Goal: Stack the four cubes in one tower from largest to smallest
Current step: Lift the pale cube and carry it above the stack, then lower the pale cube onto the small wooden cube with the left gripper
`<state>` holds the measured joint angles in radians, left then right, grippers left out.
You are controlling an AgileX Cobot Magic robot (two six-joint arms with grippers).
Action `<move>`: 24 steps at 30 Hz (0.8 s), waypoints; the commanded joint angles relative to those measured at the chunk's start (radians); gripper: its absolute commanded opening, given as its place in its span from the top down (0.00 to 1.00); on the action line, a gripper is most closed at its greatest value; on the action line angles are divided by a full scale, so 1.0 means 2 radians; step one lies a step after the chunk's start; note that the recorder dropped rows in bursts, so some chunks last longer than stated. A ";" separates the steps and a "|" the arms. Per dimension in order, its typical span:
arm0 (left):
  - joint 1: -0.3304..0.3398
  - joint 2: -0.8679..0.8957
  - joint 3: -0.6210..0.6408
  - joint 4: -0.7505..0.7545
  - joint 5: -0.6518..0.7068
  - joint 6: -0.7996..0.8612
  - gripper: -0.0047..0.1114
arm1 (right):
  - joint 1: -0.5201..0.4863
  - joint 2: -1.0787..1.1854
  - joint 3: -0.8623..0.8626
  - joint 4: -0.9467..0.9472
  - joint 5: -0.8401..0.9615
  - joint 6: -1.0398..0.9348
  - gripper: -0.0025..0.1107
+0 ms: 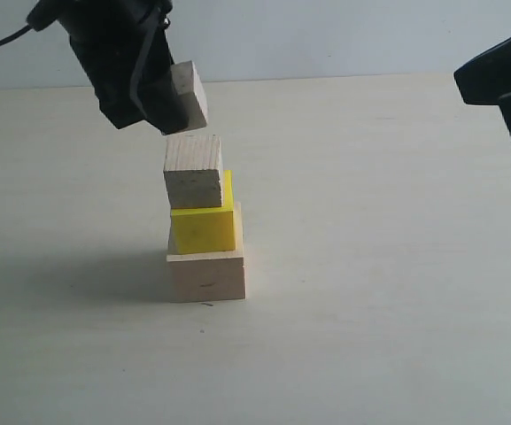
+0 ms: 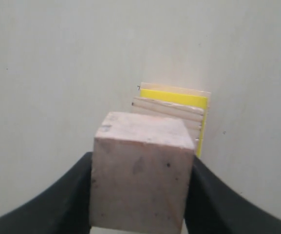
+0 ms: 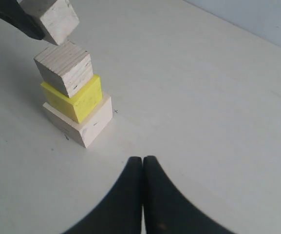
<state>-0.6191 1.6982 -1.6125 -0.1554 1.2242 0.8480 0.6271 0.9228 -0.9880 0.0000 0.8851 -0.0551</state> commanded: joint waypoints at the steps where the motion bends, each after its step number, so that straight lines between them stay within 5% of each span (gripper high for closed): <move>1: -0.007 0.010 -0.004 -0.006 -0.002 -0.009 0.96 | -0.003 -0.001 0.002 0.000 -0.007 0.002 0.98; 24: -0.011 0.028 -0.004 -0.003 -0.002 -0.009 0.96 | -0.003 -0.001 0.002 0.000 -0.008 0.002 0.98</move>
<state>-0.6384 1.7492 -1.6125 -0.1611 1.2242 0.8391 0.6271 0.9228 -0.9880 0.0000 0.8851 -0.0551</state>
